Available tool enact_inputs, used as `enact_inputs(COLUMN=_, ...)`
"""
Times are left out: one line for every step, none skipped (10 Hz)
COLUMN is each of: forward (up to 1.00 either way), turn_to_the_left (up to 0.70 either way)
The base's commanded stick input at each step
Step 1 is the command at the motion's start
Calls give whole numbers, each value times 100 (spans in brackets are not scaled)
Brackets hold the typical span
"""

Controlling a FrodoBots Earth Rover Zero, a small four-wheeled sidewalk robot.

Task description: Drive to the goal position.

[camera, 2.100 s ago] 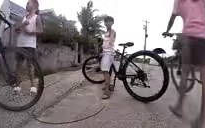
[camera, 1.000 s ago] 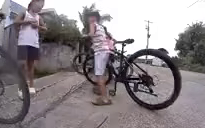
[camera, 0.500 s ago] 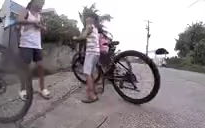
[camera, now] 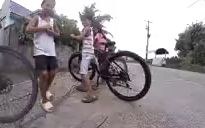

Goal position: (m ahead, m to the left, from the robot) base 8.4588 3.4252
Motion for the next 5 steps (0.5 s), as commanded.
enact_inputs(forward=0, turn_to_the_left=0)
enact_inputs(forward=0, turn_to_the_left=0)
enact_inputs(forward=0, turn_to_the_left=0)
enact_inputs(forward=0, turn_to_the_left=0)
enact_inputs(forward=0, turn_to_the_left=0)
